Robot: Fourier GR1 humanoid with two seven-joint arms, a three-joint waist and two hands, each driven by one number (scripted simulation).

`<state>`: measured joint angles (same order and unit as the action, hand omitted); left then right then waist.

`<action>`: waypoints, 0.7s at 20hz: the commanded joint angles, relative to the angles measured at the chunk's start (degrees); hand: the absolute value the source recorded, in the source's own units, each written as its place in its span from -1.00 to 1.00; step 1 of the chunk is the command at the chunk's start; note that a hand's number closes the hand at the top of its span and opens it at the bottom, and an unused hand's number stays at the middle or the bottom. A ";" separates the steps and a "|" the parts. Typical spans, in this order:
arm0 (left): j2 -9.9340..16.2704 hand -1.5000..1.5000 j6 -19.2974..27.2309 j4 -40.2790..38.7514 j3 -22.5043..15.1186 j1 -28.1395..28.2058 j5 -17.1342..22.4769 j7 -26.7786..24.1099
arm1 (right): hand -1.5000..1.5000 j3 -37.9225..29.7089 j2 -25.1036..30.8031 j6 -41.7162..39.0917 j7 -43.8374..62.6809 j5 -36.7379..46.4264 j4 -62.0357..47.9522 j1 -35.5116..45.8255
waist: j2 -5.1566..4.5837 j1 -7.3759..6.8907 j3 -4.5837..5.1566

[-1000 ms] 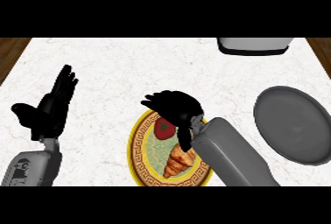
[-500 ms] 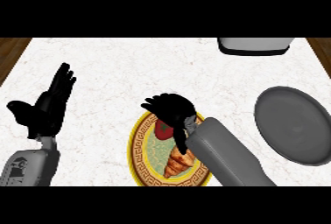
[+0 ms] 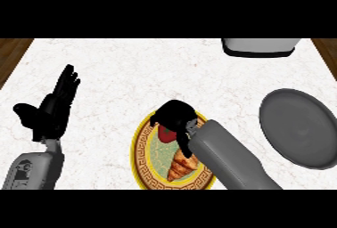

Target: Pick the tomato from the plate and place it in the pan

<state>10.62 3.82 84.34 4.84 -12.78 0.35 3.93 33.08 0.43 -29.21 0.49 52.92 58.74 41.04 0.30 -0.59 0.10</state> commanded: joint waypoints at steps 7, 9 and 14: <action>-1.87 0.00 0.95 -1.78 -0.20 0.95 -1.86 -2.97 | 1.00 3.44 -0.41 5.40 -5.50 1.30 -3.72 0.34 | -0.36 0.22 -0.10; -0.85 0.00 -0.13 3.51 0.12 3.60 -0.02 0.24 | 1.00 3.39 -0.41 6.20 8.46 -0.50 3.27 -9.63 | 0.27 1.08 -0.12; 2.14 0.00 -0.47 0.92 3.29 1.27 0.76 1.50 | 1.00 0.11 -0.42 10.06 27.68 -3.55 9.52 -19.48 | 1.17 4.22 -0.07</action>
<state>11.36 3.81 85.23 7.02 -11.21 0.65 4.38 32.33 -0.02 -22.11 16.36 50.22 65.48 31.40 2.02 2.09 0.09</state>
